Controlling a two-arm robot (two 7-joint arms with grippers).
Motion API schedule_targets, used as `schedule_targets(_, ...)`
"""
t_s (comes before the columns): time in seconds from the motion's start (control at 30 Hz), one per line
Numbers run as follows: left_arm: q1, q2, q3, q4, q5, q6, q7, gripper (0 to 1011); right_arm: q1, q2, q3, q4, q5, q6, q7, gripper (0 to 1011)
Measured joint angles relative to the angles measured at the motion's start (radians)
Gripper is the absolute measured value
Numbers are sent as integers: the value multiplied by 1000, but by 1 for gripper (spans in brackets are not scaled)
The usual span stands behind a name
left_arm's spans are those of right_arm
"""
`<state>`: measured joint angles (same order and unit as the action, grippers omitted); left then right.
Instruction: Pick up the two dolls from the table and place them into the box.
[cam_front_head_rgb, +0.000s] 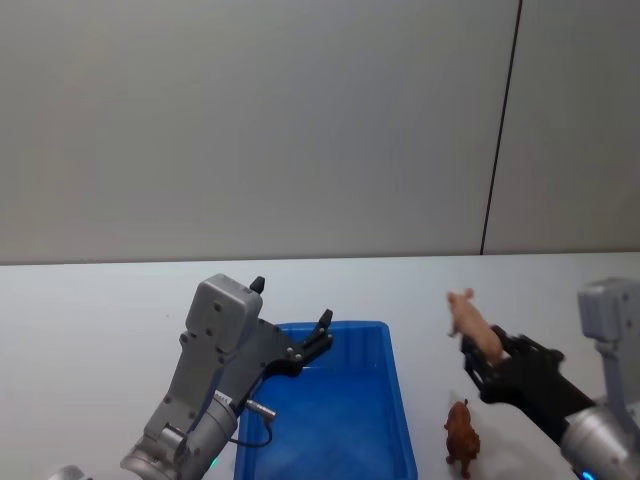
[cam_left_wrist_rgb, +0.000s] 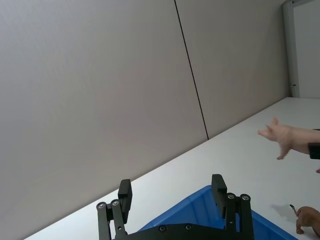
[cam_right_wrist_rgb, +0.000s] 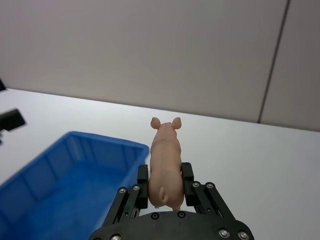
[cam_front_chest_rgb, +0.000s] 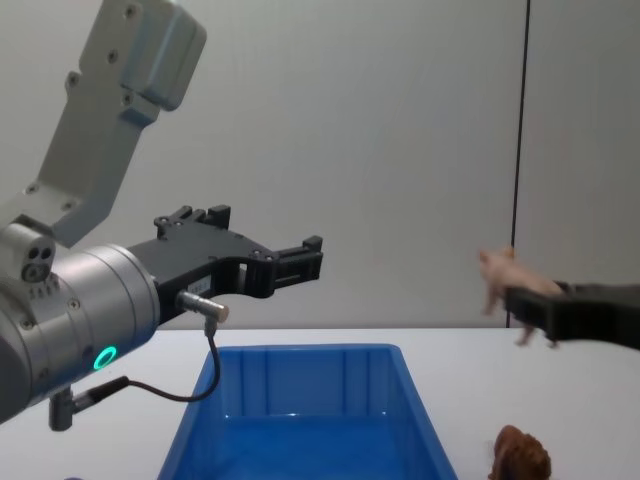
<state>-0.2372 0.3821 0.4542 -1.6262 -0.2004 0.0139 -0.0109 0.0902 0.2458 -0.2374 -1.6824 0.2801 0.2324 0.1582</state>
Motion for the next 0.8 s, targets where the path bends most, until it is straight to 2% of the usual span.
schedule_targets(0.27,0,0,0,0,0,0,0,1003,52,-41,-28,0,-8,47,73,376)
schedule_targets(0.57,0,0,0,0,0,0,0,1003,110,-102,-77,47,-47,111,137,380)
schedule_targets(0.8,0,0,0,0,0,0,0,1003,136,-129,-102,85,-75,129,160,594)
